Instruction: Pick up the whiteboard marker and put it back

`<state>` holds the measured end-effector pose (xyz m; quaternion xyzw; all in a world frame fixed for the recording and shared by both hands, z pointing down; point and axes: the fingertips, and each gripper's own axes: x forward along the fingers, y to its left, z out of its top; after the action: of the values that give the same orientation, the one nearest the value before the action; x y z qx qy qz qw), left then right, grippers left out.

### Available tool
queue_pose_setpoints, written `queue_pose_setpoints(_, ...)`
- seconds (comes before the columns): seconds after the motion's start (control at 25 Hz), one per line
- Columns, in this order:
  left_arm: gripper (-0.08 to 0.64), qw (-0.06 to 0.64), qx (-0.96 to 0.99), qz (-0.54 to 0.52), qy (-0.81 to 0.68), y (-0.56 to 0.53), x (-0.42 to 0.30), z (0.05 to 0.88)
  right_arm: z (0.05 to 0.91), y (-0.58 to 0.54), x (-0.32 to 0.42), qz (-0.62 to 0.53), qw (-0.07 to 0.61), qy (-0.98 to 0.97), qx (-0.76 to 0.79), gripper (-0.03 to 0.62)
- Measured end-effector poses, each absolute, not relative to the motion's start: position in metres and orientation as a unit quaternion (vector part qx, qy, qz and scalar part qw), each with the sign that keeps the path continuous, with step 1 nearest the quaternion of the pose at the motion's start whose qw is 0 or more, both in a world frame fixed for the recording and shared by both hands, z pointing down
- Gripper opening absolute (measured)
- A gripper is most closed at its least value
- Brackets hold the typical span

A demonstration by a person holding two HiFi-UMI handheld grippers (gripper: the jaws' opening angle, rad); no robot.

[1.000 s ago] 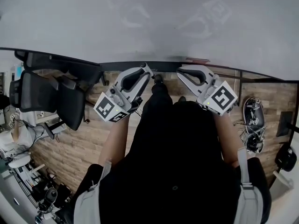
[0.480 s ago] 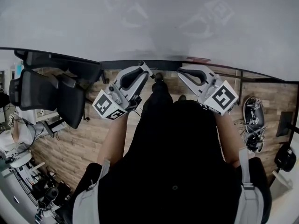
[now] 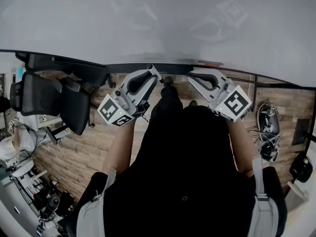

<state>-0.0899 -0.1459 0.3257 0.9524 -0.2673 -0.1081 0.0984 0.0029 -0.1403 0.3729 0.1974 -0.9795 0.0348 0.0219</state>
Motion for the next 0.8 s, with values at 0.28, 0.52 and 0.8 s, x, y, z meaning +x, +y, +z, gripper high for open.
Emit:
queue_pose_setpoints(0.28, 0.069, 0.107, 0.951, -0.109, -0.268, -0.144, -0.091, 0.33, 0.376, -0.139, 0.0, 0.039, 0.024, -0.98, 0.194, 0.021)
queue_pose_setpoints(0.52, 0.069, 0.112, 0.951, -0.109, -0.266, -0.144, -0.092, 0.333, 0.382, -0.139, 0.001, 0.032, 0.035, -0.98, 0.191, 0.021)
queue_pose_setpoints(0.8, 0.069, 0.113, 0.952, -0.111, -0.264, -0.145, -0.097, 0.332, 0.38, -0.139, -0.004, 0.036, 0.036, -0.98, 0.194, 0.021)
